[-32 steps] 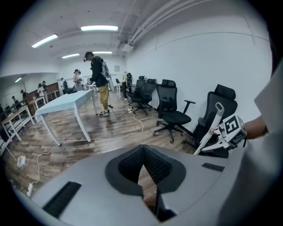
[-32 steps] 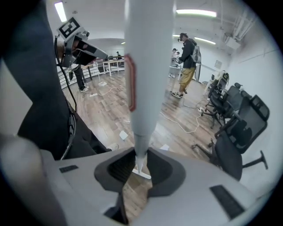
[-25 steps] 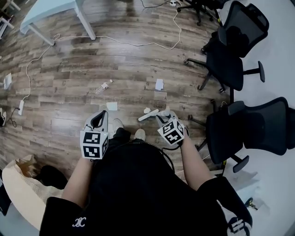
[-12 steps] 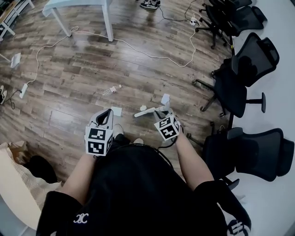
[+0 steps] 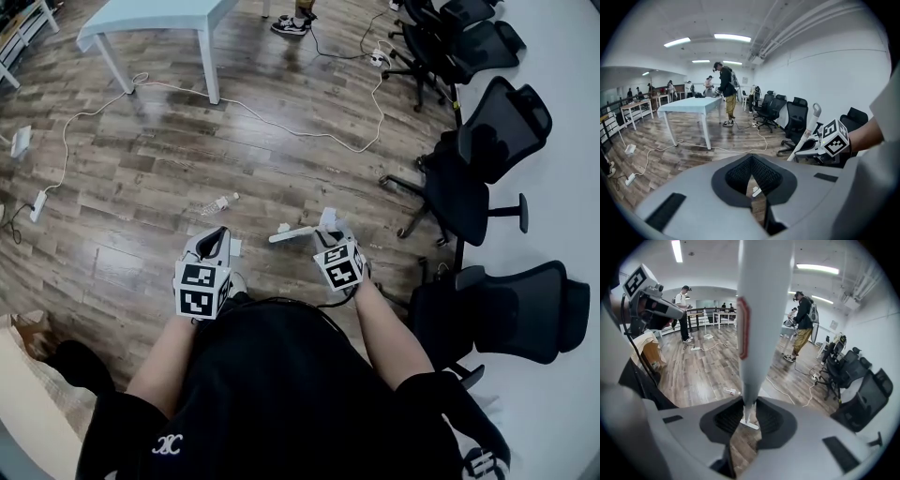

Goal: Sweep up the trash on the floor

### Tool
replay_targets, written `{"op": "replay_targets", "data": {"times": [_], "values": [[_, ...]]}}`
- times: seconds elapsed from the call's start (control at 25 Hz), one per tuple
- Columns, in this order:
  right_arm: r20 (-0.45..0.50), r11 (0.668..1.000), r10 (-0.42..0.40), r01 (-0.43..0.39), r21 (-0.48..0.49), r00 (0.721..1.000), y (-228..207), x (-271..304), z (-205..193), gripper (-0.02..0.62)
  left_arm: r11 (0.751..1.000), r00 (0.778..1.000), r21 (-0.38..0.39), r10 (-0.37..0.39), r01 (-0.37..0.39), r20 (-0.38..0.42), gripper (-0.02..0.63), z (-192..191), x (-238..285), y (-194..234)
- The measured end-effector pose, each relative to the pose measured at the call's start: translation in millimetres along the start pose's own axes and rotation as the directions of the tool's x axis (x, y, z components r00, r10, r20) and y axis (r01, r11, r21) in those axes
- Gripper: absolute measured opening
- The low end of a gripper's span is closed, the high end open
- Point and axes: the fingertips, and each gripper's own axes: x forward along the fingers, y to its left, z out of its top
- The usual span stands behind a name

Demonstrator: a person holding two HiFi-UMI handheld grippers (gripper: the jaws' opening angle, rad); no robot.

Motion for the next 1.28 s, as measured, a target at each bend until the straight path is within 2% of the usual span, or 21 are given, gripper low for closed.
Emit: {"op": "replay_targets", "data": {"times": [0.16,0.32,0.48,0.6,0.76,0.92,1.16,1.28], "values": [[-0.004,0.990,-0.071,0.071,0.125,0.997,-28.3,-9.9,2.1,0.091,0.999,0.999,-0.026,-0.039,0.039,-0.001,-0.005,-0.5,10.9,11.2],[-0.009,0.956,-0.158,0.155,0.249,0.987,-68.9,-28.4,2.7,0.092,0.994,0.995,-0.052,-0.098,0.097,-0.008,-0.005,-1.4,24.9,10.2],[-0.046,0.914,-0.245,0.247,0.323,0.968,-111.6,-46.0,-5.1,0.092,0.985,0.985,-0.016,-0.170,0.169,-0.033,-0.005,3.7,41.2,-1.4],[-0.063,0.889,-0.295,0.298,0.348,0.953,-137.6,-50.7,-11.9,0.092,0.983,0.983,0.006,-0.181,0.181,-0.042,-0.005,9.3,51.9,-8.5],[-0.090,0.874,-0.332,0.343,0.344,0.939,-175.9,-48.7,-31.1,0.089,0.988,0.987,-0.027,-0.154,0.153,-0.054,-0.005,14.1,67.4,-21.4],[-0.106,0.870,-0.345,0.360,0.336,0.933,-222.7,-44.6,-57.3,0.091,0.994,0.991,-0.025,-0.111,0.109,-0.079,-0.005,20.8,89.2,-49.1],[-0.114,0.872,-0.324,0.343,0.349,0.939,-291.3,-36.8,-102.3,0.091,0.997,0.997,-0.078,0.021,-0.027,-0.068,-0.005,45.4,113.8,-77.5],[-0.087,0.883,-0.312,0.323,0.342,0.946,-315.3,-29.1,-115.8,0.089,0.994,0.994,-0.072,0.081,-0.087,-0.075,-0.005,49.1,122.9,-88.3]]}}
